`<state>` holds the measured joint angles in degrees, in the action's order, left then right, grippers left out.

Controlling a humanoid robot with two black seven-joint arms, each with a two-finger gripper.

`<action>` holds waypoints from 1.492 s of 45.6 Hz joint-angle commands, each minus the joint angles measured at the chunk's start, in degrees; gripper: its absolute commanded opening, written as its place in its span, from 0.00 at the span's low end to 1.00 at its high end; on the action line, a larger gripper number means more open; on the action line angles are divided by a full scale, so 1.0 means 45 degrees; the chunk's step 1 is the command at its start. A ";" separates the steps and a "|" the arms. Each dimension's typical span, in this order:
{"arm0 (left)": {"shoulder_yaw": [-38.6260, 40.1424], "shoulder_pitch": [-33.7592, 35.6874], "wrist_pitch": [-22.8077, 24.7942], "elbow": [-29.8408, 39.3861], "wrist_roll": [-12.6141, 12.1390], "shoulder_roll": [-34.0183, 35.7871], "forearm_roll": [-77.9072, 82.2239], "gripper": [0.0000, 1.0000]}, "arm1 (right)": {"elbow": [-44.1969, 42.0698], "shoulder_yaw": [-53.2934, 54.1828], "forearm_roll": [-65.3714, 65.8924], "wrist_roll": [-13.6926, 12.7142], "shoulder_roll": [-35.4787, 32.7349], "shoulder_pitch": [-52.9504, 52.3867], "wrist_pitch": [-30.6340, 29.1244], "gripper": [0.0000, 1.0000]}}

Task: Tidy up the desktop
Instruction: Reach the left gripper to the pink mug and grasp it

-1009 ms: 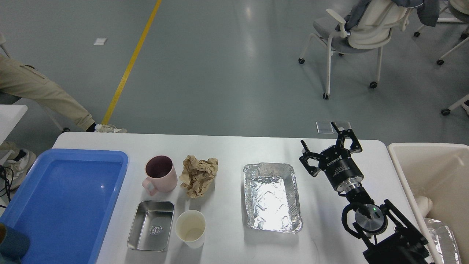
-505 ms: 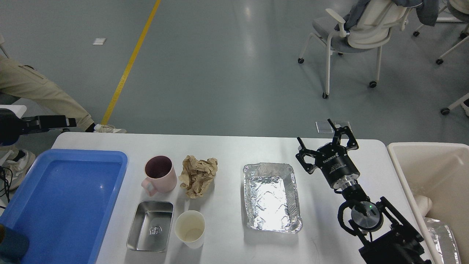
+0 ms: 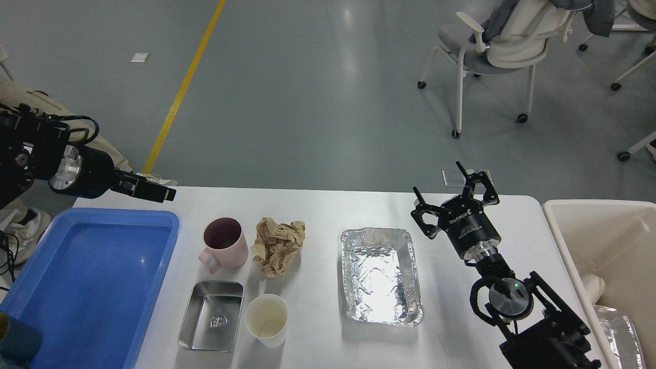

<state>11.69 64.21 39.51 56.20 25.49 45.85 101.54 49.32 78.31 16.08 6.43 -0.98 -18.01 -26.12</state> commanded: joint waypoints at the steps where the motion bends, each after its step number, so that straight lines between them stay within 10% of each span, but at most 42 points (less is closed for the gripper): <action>1: -0.1677 0.0828 -0.0244 -0.0788 0.0331 -0.0930 0.0500 0.97 | -0.0004 0.0000 0.0000 -0.0004 0.0041 -0.0041 -0.0017 1.00; 26: -0.6112 0.1083 -0.3505 -0.5104 0.0996 -0.5032 0.0912 0.97 | -0.0023 0.0000 -0.0020 0.0016 0.0042 0.0076 -0.0134 1.00; 48: -0.6543 -0.0068 -0.5029 -0.7020 0.1621 -0.6381 0.0521 0.94 | -0.0023 0.0000 0.0000 0.0016 0.0042 0.0135 -0.0134 1.00; 60: -0.6913 -0.0440 -0.6259 -0.7469 0.2090 -0.6361 0.0521 0.67 | -0.0043 -0.0020 0.0000 0.0016 0.0042 0.0155 -0.0134 1.00; 68: -0.7285 -0.0440 -0.6553 -0.7606 0.2109 -0.6342 0.0501 0.24 | -0.0043 -0.0020 0.0000 0.0016 0.0042 0.0174 -0.0134 1.00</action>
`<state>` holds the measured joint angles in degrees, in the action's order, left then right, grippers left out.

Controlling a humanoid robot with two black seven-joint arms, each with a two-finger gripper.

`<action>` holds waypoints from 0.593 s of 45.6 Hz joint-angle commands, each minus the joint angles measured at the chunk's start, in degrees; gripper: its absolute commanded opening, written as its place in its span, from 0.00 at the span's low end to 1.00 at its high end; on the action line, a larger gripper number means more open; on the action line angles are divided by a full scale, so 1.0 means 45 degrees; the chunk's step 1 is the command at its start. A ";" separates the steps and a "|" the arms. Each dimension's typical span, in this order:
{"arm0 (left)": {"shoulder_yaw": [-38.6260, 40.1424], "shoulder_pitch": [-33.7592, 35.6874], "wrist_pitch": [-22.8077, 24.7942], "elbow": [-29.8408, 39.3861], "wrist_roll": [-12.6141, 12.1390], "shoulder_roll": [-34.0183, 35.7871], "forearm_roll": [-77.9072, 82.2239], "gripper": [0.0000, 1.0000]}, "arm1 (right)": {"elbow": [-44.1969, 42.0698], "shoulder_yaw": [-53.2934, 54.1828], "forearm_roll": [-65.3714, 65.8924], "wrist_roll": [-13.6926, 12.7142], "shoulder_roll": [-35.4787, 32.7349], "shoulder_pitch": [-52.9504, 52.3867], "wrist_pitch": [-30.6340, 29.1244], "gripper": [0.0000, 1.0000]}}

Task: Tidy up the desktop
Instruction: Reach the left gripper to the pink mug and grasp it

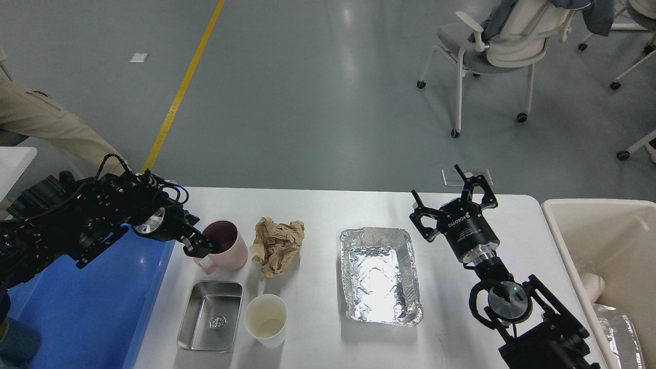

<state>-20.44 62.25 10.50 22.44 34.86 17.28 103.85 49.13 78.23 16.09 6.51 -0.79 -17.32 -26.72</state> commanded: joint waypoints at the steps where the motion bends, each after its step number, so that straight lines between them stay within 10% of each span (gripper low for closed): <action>1: -0.0145 -0.0005 -0.0106 -0.0104 0.0046 -0.0011 -0.0012 0.21 | 0.0001 -0.0001 0.0000 0.0000 0.0000 0.0020 0.0000 1.00; 9: -0.0184 -0.0103 -0.0164 -0.0105 0.0592 -0.0011 0.0008 0.00 | 0.0001 -0.0001 0.0000 0.0000 0.0000 0.0020 0.0000 1.00; 27: -0.0223 -0.0181 -0.0594 -0.0319 0.0612 0.0184 -0.0362 0.00 | 0.0001 -0.0254 0.0000 0.0000 0.0059 0.0020 0.0039 1.00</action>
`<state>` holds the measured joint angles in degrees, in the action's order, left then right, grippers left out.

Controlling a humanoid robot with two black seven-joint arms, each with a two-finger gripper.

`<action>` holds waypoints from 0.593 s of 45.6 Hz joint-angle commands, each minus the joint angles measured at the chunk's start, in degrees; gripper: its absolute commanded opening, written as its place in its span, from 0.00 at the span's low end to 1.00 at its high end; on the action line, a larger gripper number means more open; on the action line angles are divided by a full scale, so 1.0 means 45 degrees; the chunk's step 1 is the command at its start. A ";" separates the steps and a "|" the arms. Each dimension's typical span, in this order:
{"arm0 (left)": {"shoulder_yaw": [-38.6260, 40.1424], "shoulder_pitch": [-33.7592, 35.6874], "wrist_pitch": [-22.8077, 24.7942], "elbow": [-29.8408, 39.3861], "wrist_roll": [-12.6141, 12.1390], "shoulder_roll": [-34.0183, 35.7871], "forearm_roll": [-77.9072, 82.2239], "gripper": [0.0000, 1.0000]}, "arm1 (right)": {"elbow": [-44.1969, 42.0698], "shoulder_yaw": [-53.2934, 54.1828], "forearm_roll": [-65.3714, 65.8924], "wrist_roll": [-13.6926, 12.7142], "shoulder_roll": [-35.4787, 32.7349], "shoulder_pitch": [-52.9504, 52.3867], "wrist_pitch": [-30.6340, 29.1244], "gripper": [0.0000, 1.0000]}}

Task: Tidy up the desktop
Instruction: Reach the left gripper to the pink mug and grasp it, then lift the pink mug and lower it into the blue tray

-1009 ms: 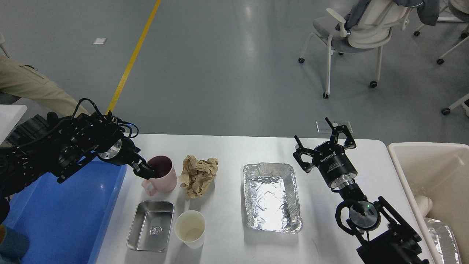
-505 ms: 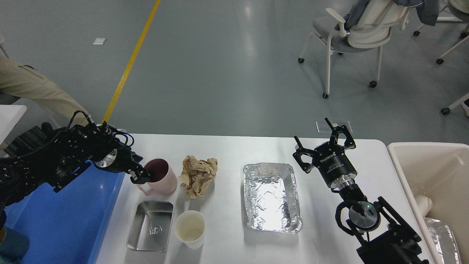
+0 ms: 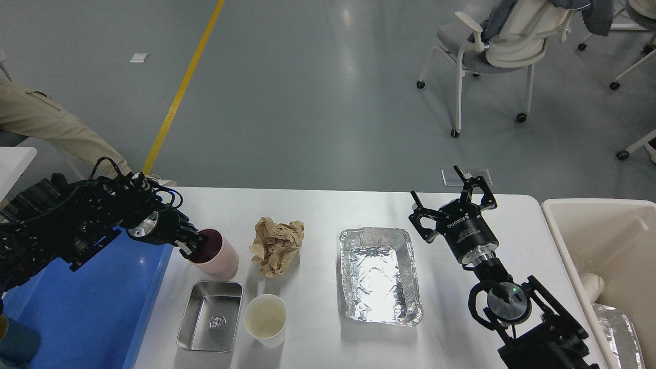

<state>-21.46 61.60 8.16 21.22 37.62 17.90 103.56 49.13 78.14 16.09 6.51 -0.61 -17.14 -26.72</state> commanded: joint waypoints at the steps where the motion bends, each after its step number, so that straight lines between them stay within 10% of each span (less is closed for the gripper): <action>1: 0.0003 -0.0075 -0.0094 -0.0028 0.0020 0.0064 -0.0394 0.00 | 0.0001 -0.0313 -0.0001 0.0000 0.0000 -0.0019 0.0039 1.00; 27: 0.0334 0.0900 0.0432 0.0636 0.0586 0.1001 -0.3656 0.00 | -0.0077 -0.0372 -0.0001 0.0000 0.0019 -0.0078 0.0117 1.00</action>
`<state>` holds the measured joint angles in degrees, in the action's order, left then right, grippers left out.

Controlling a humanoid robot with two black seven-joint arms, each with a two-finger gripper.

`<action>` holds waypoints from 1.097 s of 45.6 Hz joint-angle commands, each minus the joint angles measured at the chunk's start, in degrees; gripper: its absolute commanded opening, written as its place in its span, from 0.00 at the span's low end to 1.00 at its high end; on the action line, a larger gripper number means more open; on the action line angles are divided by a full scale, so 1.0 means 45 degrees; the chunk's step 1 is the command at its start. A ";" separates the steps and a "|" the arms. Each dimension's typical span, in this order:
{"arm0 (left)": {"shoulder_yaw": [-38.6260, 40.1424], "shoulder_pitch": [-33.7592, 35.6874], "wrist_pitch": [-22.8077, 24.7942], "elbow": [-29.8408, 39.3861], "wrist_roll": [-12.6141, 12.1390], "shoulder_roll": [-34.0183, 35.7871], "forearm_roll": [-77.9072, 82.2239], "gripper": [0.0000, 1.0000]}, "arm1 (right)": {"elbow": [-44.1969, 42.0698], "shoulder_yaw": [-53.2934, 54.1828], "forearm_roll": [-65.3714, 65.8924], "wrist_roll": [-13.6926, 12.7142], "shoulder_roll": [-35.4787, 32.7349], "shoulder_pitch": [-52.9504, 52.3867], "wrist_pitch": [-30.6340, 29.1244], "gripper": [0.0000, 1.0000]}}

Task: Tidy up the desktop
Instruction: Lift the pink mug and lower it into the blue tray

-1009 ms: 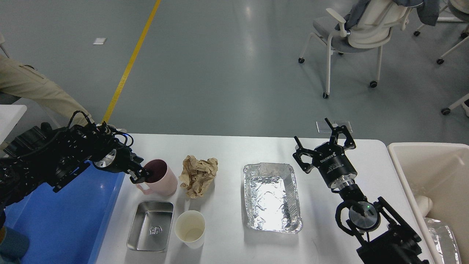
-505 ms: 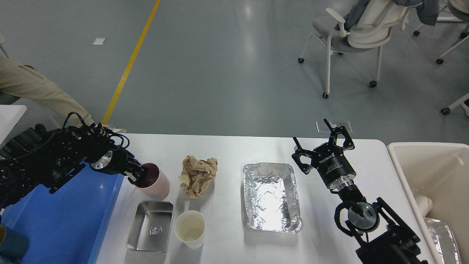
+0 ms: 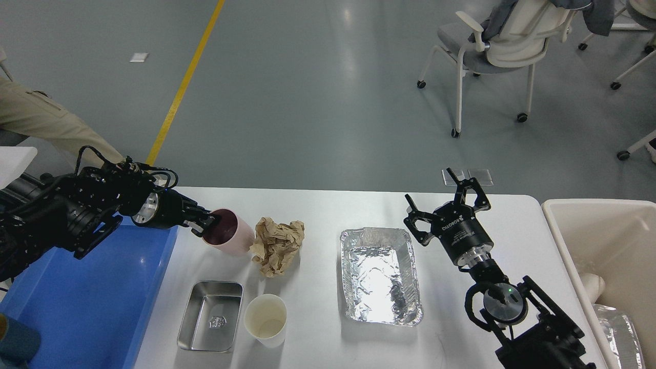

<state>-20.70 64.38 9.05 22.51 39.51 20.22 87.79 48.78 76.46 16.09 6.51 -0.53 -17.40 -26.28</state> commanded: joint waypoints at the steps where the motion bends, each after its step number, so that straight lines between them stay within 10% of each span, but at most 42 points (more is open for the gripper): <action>1: 0.0224 0.0361 0.0274 0.0445 0.0184 0.0584 -0.0251 0.00 | -0.0001 0.0001 -0.0001 0.0000 0.0000 -0.0020 0.0020 1.00; 21: 0.1454 0.2860 0.2285 0.4252 0.0068 0.3708 -0.3063 0.01 | -0.0001 0.0001 -0.0001 0.0000 0.0000 -0.0040 0.0059 1.00; 50: 0.2823 0.3116 0.3868 1.2046 0.0107 1.2809 -0.2928 0.02 | 0.0019 -0.0019 -0.0001 0.0019 0.0000 -0.0059 0.0059 1.00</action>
<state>-7.93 78.26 25.87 72.71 39.78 71.44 73.70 48.94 76.39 16.08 6.59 -0.53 -17.63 -26.00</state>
